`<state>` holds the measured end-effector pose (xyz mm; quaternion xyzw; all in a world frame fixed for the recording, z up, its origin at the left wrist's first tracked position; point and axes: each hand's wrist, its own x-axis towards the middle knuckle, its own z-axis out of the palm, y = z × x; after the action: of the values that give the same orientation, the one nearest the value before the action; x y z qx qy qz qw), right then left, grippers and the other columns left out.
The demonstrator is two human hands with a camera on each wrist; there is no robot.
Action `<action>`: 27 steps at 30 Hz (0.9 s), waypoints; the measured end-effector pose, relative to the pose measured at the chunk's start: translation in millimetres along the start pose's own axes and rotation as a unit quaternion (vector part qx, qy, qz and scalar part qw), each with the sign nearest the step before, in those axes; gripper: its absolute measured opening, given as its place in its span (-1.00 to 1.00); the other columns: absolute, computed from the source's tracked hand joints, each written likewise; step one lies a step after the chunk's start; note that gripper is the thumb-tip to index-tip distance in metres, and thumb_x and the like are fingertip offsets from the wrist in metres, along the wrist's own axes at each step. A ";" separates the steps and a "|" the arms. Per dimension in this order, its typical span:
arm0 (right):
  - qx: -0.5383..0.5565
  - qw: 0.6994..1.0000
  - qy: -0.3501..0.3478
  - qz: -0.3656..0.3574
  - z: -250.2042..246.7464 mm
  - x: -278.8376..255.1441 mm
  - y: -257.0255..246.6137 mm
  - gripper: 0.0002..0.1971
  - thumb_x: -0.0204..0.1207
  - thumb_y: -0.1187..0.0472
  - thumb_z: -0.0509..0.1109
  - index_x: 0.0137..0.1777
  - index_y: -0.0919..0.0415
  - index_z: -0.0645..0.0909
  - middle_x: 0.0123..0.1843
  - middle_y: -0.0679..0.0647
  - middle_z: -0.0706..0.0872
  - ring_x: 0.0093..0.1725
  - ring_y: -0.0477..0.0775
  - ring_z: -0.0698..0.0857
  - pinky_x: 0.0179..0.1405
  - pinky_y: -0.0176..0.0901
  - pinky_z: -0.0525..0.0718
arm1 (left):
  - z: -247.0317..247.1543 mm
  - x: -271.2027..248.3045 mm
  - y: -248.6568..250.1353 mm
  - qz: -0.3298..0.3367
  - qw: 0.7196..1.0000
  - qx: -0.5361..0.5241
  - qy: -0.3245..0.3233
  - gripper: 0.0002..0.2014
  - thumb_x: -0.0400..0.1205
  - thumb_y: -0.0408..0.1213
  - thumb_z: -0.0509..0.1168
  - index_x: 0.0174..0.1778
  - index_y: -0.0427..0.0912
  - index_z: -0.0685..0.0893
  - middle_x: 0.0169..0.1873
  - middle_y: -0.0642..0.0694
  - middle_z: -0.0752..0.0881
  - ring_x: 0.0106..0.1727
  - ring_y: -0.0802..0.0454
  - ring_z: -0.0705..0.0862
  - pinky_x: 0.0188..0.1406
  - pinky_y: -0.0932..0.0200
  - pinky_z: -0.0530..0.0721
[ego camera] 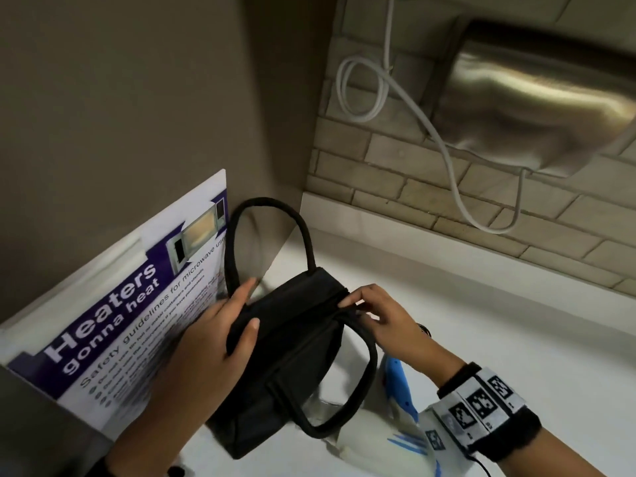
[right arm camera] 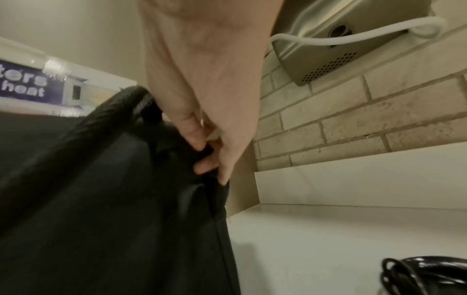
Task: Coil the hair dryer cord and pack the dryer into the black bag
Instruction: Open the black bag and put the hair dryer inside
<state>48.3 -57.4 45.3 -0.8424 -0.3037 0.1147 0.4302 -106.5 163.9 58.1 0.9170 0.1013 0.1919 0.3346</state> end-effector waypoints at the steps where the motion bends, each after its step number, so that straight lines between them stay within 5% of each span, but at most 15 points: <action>1: 0.044 0.998 -0.003 0.047 -2.1 2.7 -5.4 -0.62 0.57 0.53 0.12 -0.02 0.10 0.69 0.09 0.13 0.61 0.03 -0.08 0.66 0.02 -0.42 0.60 | -0.1 -0.9 3.5 -0.009 1.000 -0.009 0.002 -0.51 0.65 -0.12 0.23 0.53 0.07 0.37 0.08 -0.11 0.73 0.06 0.04 0.72 0.05 0.05 0.74; 2: 0.090 0.992 -0.001 0.094 -3.7 6.6 -10.1 -0.64 0.58 0.49 0.08 -0.01 0.18 0.69 0.10 0.20 0.63 -0.02 -0.02 0.68 -0.07 -0.38 0.63 | 0.1 -1.5 7.2 -0.013 1.000 -0.014 0.006 -0.53 0.65 -0.16 0.24 0.51 0.02 0.41 -0.07 -0.14 0.77 -0.06 0.00 0.75 -0.05 0.10 0.73; 4: 0.133 0.978 0.010 0.162 -5.2 15.7 -14.2 -0.74 0.63 0.32 0.10 0.06 0.20 0.65 0.07 0.21 0.66 -0.08 0.07 0.65 -0.16 -0.23 0.64 | 1.7 -1.8 10.6 -0.015 0.999 -0.033 0.008 -0.59 0.64 -0.14 0.23 0.44 -0.02 0.50 -0.32 0.10 0.71 -0.25 0.15 0.73 -0.17 0.39 0.67; 7: 0.111 0.968 -0.020 0.224 -2.1 29.0 -12.6 -0.72 0.68 0.06 0.10 0.25 0.06 0.57 0.15 0.14 0.69 0.04 0.13 0.65 0.10 -0.01 0.62 | 6.8 -0.2 5.3 -0.020 0.998 -0.064 0.013 -0.70 0.62 -0.18 0.27 0.27 -0.11 0.63 -0.37 0.32 0.60 -0.19 0.56 0.65 -0.25 0.71 0.50; 9: 0.142 0.958 -0.059 0.243 3.8 34.6 -9.3 -0.67 0.73 0.02 0.04 0.32 0.05 0.55 0.20 0.11 0.70 0.11 0.05 0.68 0.11 -0.13 0.64 | 10.7 0.5 0.7 -0.019 0.997 -0.076 0.015 -0.76 0.61 -0.23 0.30 0.17 -0.17 0.67 -0.38 0.33 0.60 -0.25 0.55 0.65 -0.25 0.73 0.49; 13: 0.301 0.909 -0.027 0.287 12.2 49.2 -3.4 -0.69 0.73 0.12 0.10 -0.03 0.19 0.66 -0.23 0.03 0.74 -0.38 -0.20 0.73 -0.46 -0.44 0.63 | 13.0 -0.5 2.4 -0.005 0.996 -0.083 0.020 -0.81 0.61 -0.25 0.30 0.09 -0.21 0.70 -0.47 0.29 0.57 -0.26 0.58 0.64 -0.30 0.72 0.49; 18: 0.355 0.886 -0.008 0.297 19.5 74.4 -5.2 -0.80 0.64 0.22 0.26 0.16 0.29 0.59 -0.01 0.27 0.63 -0.13 0.07 0.67 -0.30 -0.29 0.73 | 15.8 -0.3 -1.4 0.002 0.996 -0.085 0.018 -0.81 0.61 -0.25 0.29 0.06 -0.23 0.70 -0.53 0.30 0.53 -0.28 0.63 0.61 -0.35 0.71 0.49; 21: 0.314 0.880 -0.003 0.357 17.3 72.9 -3.4 -0.70 0.64 0.07 0.28 -0.14 0.30 0.66 -0.32 0.12 0.75 -0.34 -0.02 0.71 -0.56 -0.37 0.63 | 18.2 0.5 -3.6 -0.003 0.996 -0.088 0.026 -0.80 0.62 -0.24 0.27 0.08 -0.22 0.70 -0.49 0.32 0.55 -0.27 0.63 0.61 -0.34 0.71 0.49; 23: 0.300 0.870 -0.012 0.392 15.8 70.5 2.6 -0.63 0.62 -0.06 0.26 -0.29 0.19 0.57 -0.54 0.04 0.66 -0.52 -0.04 0.65 -0.53 -0.34 0.57 | 20.1 0.5 -3.3 -0.011 0.995 -0.093 0.030 -0.81 0.64 -0.25 0.26 0.09 -0.19 0.69 -0.45 0.32 0.58 -0.25 0.64 0.61 -0.33 0.71 0.49; 27: 0.301 0.859 -0.007 0.414 12.5 72.0 13.4 -0.65 0.60 -0.07 0.28 -0.29 0.17 0.54 -0.42 0.10 0.60 -0.35 0.05 0.57 -0.30 -0.15 0.53 | 21.7 2.1 -3.9 -0.028 0.993 -0.107 0.034 -0.83 0.65 -0.23 0.23 0.09 -0.13 0.67 -0.37 0.32 0.63 -0.17 0.62 0.62 -0.28 0.70 0.50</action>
<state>105.0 -11.2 32.0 -0.7192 0.1196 0.3740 0.5733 -95.7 155.1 41.0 0.8657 0.1174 0.2231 0.4325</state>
